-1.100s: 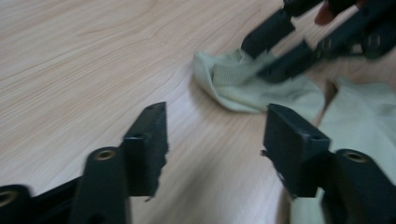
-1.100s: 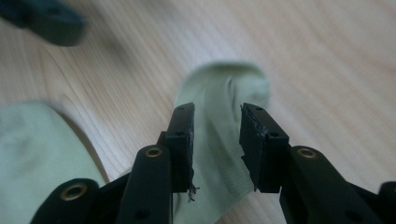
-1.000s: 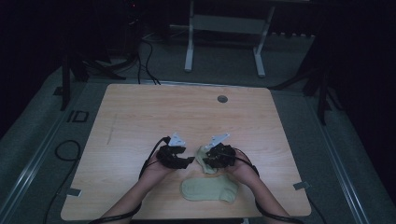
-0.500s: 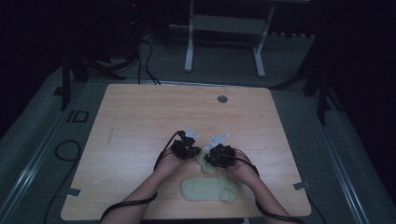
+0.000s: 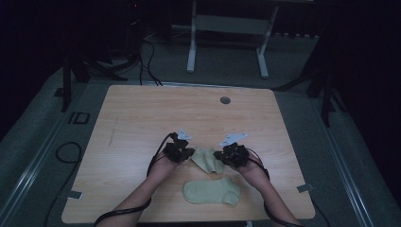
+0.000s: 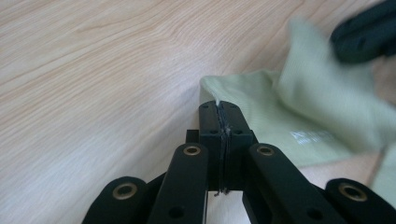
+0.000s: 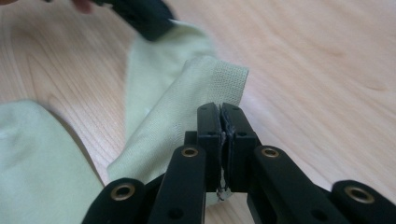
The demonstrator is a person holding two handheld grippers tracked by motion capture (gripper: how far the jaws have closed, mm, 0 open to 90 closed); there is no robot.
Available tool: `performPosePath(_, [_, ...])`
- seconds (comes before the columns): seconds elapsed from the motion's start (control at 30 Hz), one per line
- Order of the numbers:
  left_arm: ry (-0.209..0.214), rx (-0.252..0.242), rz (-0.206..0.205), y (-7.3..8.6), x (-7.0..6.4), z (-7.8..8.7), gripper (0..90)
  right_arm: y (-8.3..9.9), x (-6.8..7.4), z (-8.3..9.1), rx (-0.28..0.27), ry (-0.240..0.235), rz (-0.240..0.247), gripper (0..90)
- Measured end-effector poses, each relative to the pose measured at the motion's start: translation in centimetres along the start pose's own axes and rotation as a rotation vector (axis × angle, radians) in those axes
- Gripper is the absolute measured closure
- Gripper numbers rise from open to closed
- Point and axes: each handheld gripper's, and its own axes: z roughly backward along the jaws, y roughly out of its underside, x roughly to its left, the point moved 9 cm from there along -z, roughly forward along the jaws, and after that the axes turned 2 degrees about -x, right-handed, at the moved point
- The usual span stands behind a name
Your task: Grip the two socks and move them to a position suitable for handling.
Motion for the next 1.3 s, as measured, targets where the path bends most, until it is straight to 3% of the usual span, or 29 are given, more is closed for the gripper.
performPosePath(0.2, [-0.028,-0.021,0.012,0.6,0.3,2.5,88.8,0.6,-2.0,2.5,-0.042,0.057,-0.081,86.8])
performPosePath(0.3, [-0.024,-0.046,0.033,0.9,-0.1,3.1,88.8,1.3,-2.5,3.0,-0.062,0.056,-0.125,86.7])
performPosePath(0.43, [-0.017,-0.033,0.022,2.0,-0.9,2.5,88.6,2.4,-2.4,2.5,-0.048,0.050,-0.158,86.7])
performPosePath(0.7, [-0.010,-0.019,0.055,3.7,-1.2,0.6,87.7,4.0,-3.0,0.5,0.001,0.059,-0.198,86.4])
performPosePath(0.77, [-0.014,-0.017,0.034,3.8,-1.3,0.5,79.9,4.2,-3.1,0.3,0.007,0.058,-0.210,83.5])
performPosePath(0.83, [-0.026,-0.025,0.018,3.7,-1.3,0.6,62.6,4.3,-3.1,0.1,0.013,0.043,-0.220,67.1])
performPosePath(0.87, [-0.032,-0.041,0.014,3.5,-1.3,0.9,56.6,4.2,-3.2,0.2,0.003,0.044,-0.223,65.5])
performPosePath(0.93, [-0.057,-0.077,0.008,2.8,-1.0,1.5,54.2,3.8,-3.5,0.8,-0.016,0.064,-0.232,63.2])
performPosePath(1.0, [-0.062,-0.103,0.016,2.2,-0.8,2.2,54.7,3.3,-3.6,1.4,-0.038,0.072,-0.229,64.3])
performPosePath(1.07, [-0.053,-0.116,0.001,1.7,-1.0,2.6,64.4,2.9,-3.2,1.9,-0.052,0.075,-0.218,72.6])
performPosePath(1.13, [-0.046,-0.110,-0.011,1.6,-1.2,2.6,74.1,2.8,-2.7,2.0,-0.052,0.065,-0.205,77.0])
performPosePath(1.17, [-0.025,-0.094,-0.027,1.5,-1.8,2.3,74.1,2.7,-2.2,2.0,-0.049,0.057,-0.192,80.4])
performPosePath(1.2, [-0.018,-0.081,-0.034,1.6,-2.0,2.0,79.6,2.9,-1.3,1.6,-0.032,0.047,-0.168,85.5])
performPosePath(1.3, [-0.006,-0.046,-0.046,2.0,-2.5,1.0,83.0,3.3,-0.5,0.8,-0.008,0.035,-0.149,85.6])
